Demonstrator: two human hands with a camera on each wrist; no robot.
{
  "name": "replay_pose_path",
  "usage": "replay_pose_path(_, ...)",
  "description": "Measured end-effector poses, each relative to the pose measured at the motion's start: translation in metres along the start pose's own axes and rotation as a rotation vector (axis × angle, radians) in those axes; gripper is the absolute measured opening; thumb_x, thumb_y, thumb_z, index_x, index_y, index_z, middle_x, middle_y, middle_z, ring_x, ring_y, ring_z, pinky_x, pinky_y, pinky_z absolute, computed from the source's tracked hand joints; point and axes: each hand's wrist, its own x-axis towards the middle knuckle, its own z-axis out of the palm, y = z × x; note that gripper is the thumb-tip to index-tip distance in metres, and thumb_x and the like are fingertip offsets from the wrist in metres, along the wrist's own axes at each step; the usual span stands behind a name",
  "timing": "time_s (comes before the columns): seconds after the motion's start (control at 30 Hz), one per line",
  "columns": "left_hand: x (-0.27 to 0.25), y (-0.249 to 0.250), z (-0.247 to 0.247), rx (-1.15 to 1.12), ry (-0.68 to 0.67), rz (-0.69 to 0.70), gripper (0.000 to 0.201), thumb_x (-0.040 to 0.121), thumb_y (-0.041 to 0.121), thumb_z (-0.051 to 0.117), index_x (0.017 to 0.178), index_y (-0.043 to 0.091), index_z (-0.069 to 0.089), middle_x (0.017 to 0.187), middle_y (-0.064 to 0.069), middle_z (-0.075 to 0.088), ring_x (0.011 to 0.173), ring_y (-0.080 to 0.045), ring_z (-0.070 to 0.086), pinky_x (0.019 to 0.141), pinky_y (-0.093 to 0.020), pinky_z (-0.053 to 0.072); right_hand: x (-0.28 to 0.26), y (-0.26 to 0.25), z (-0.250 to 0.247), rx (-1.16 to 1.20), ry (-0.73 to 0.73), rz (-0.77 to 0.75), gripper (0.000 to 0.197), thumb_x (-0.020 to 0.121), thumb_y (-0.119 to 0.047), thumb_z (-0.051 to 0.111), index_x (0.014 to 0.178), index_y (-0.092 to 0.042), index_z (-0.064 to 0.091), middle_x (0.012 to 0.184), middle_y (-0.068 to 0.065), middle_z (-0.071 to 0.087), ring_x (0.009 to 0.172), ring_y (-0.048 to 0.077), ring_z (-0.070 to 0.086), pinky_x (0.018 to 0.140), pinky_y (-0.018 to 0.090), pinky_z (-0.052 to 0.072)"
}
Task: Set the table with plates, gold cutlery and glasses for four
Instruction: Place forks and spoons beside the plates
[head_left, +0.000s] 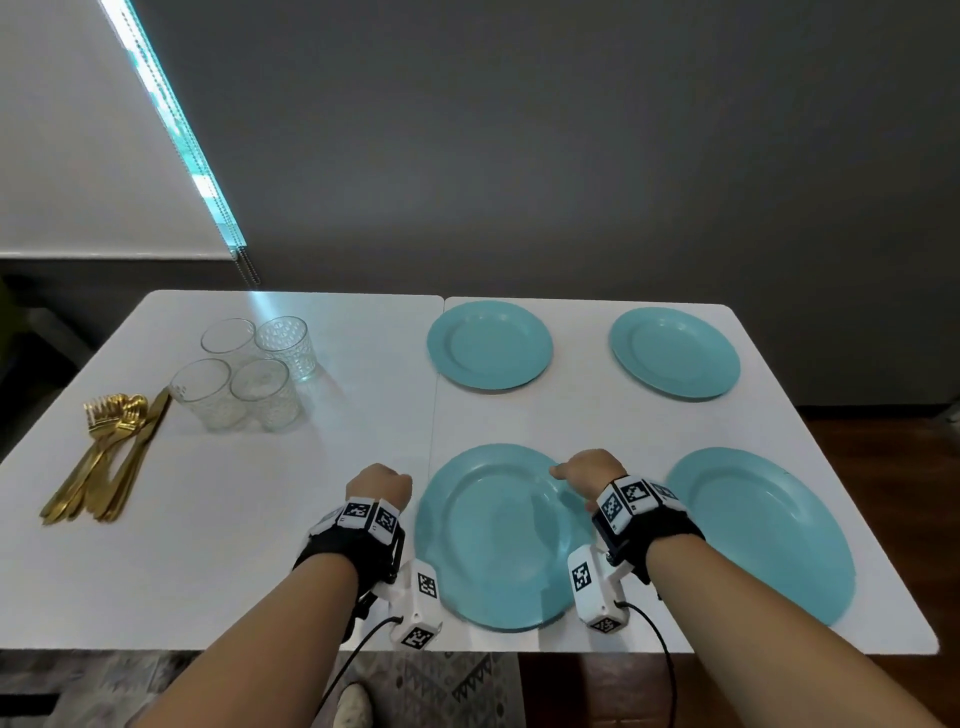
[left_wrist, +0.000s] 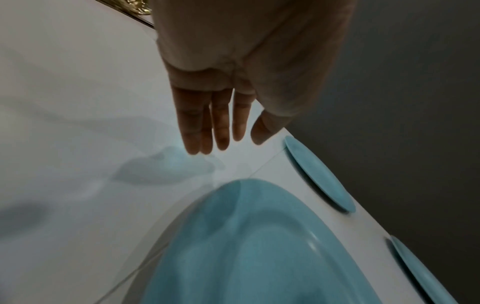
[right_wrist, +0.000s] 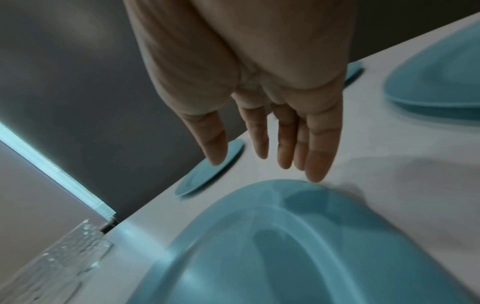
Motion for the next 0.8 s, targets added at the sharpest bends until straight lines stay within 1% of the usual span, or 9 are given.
replay_pose_path(0.03, 0.001, -0.001, -0.007, -0.029, 0.055, 0.006, 0.016, 0.085, 0.015, 0.049, 0.083, 0.01, 0.064, 0.09, -0.015, 0.065, 0.1, -0.033, 0.066, 0.08, -0.028, 0.049, -0.004, -0.013, 0.001, -0.032, -0.001, -0.033, 0.043, 0.09, -0.028, 0.058, 0.123, -0.001, 0.057, 0.125, 0.014, 0.059, 0.101, 0.027, 0.054, 0.097, 0.036, 0.048)
replay_pose_path(0.1, 0.004, -0.007, -0.025, -0.137, 0.185, -0.004, 0.027, 0.087, 0.015, 0.048, 0.109, 0.006, 0.062, 0.109, -0.017, 0.066, 0.111, -0.034, 0.059, 0.087, -0.03, 0.045, -0.014, -0.041, 0.006, -0.074, -0.021, -0.122, 0.043, 0.092, -0.027, 0.055, 0.126, -0.001, 0.057, 0.13, 0.014, 0.057, 0.102, 0.024, 0.052, 0.102, 0.037, 0.045)
replay_pose_path(0.13, 0.007, -0.011, -0.035, -0.198, 0.248, -0.012, 0.03, 0.088, 0.016, 0.048, 0.114, 0.006, 0.058, 0.113, -0.017, 0.065, 0.111, -0.034, 0.058, 0.09, -0.031, 0.043, -0.018, -0.056, 0.011, -0.075, -0.036, -0.169, 0.042, 0.092, -0.026, 0.054, 0.126, -0.001, 0.057, 0.126, 0.014, 0.058, 0.099, 0.021, 0.05, 0.102, 0.037, 0.045)
replay_pose_path(0.2, 0.013, -0.018, -0.061, -0.296, 0.361, -0.004, 0.029, 0.088, 0.016, 0.048, 0.115, 0.006, 0.054, 0.111, -0.02, 0.066, 0.107, -0.036, 0.059, 0.09, -0.032, 0.044, -0.025, -0.086, 0.023, -0.079, -0.074, -0.23, 0.038, 0.094, -0.025, 0.052, 0.122, 0.0, 0.058, 0.11, 0.011, 0.055, 0.093, 0.021, 0.047, 0.1, 0.037, 0.045)
replay_pose_path(0.33, 0.034, -0.044, -0.126, -0.386, 0.561, -0.004, 0.032, 0.091, 0.011, 0.047, 0.121, 0.003, 0.05, 0.119, -0.022, 0.06, 0.111, -0.038, 0.055, 0.078, -0.035, 0.039, -0.038, -0.141, 0.056, 0.02, -0.142, -0.229, 0.015, 0.091, -0.022, 0.058, 0.102, -0.012, 0.058, 0.097, 0.007, 0.052, 0.086, 0.022, 0.05, 0.077, 0.034, 0.049)
replay_pose_path(0.43, 0.06, -0.077, -0.172, -0.438, 0.64, -0.052, 0.035, 0.089, 0.011, 0.049, 0.123, 0.004, 0.047, 0.127, -0.022, 0.054, 0.111, -0.039, 0.055, 0.081, -0.038, 0.043, -0.041, -0.173, 0.088, -0.015, -0.191, -0.232, 0.022, 0.092, -0.022, 0.058, 0.111, -0.01, 0.059, 0.097, 0.007, 0.054, 0.084, 0.02, 0.052, 0.069, 0.029, 0.046)
replay_pose_path(0.5, 0.08, -0.1, -0.198, -0.405, 0.663, -0.12, 0.037, 0.087, 0.008, 0.049, 0.124, 0.001, 0.047, 0.129, -0.023, 0.05, 0.113, -0.041, 0.053, 0.083, -0.04, 0.042, -0.041, -0.191, 0.11, -0.049, -0.21, -0.229, 0.018, 0.092, -0.024, 0.058, 0.106, -0.014, 0.058, 0.098, 0.006, 0.055, 0.083, 0.019, 0.053, 0.067, 0.027, 0.047)
replay_pose_path(0.6, 0.11, -0.137, -0.23, -0.215, 0.605, -0.239, 0.039, 0.088, 0.008, 0.048, 0.125, -0.005, 0.046, 0.132, -0.026, 0.045, 0.123, -0.041, 0.043, 0.102, -0.046, 0.034, -0.038, -0.214, 0.143, -0.089, -0.227, -0.218, 0.02, 0.091, -0.025, 0.059, 0.108, -0.014, 0.058, 0.099, 0.005, 0.058, 0.083, 0.019, 0.056, 0.073, 0.029, 0.048)
replay_pose_path(0.8, 0.153, -0.192, -0.257, 0.15, 0.402, -0.28, 0.044, 0.1, 0.031, 0.034, 0.125, -0.003, 0.045, 0.13, -0.021, 0.044, 0.123, -0.037, 0.041, 0.106, -0.043, 0.033, -0.034, -0.243, 0.186, -0.147, -0.254, -0.183, 0.013, 0.091, -0.026, 0.059, 0.099, -0.016, 0.054, 0.095, 0.004, 0.057, 0.079, 0.018, 0.057, 0.063, 0.025, 0.046)
